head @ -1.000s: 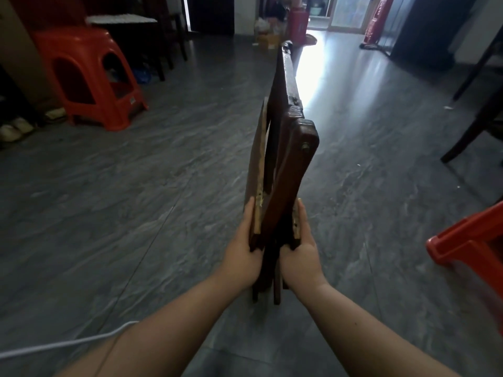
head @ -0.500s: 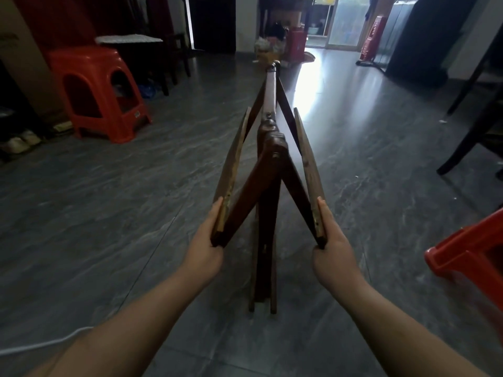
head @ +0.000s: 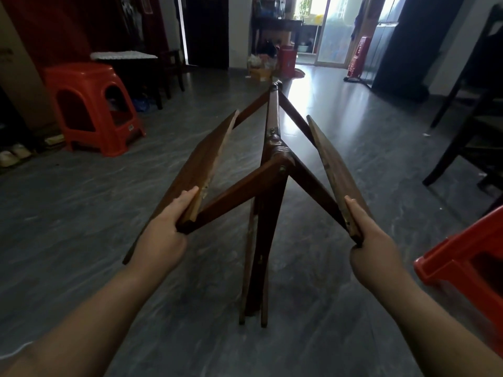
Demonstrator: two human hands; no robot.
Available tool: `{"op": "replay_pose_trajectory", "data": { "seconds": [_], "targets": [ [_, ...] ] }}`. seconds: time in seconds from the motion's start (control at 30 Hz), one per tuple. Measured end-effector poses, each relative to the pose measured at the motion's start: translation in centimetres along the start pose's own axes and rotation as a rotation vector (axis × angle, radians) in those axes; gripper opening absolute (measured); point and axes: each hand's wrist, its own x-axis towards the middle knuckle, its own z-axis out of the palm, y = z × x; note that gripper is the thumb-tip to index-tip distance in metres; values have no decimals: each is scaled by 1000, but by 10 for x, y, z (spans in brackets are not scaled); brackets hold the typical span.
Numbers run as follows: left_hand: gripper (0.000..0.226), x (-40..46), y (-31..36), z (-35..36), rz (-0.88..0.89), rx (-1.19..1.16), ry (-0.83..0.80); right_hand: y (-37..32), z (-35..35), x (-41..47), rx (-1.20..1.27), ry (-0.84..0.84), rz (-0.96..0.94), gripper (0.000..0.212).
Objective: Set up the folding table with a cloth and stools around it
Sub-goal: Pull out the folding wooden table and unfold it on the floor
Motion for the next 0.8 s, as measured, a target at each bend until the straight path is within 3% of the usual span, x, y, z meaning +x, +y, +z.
{"op": "replay_pose_trajectory", "data": {
  "seconds": [0.4,0.5,0.8],
  "targets": [
    [99,13,43,-52,10,240,11,-1,-46,14,-162,43,-12,111],
    [96,24,55,-68,19,306,-8,-8,-55,20,-202,26,-10,102],
    [95,51,75,-109,106,621,-33,-30,-96,37,-382,-2,-84,100]
  ]
}}
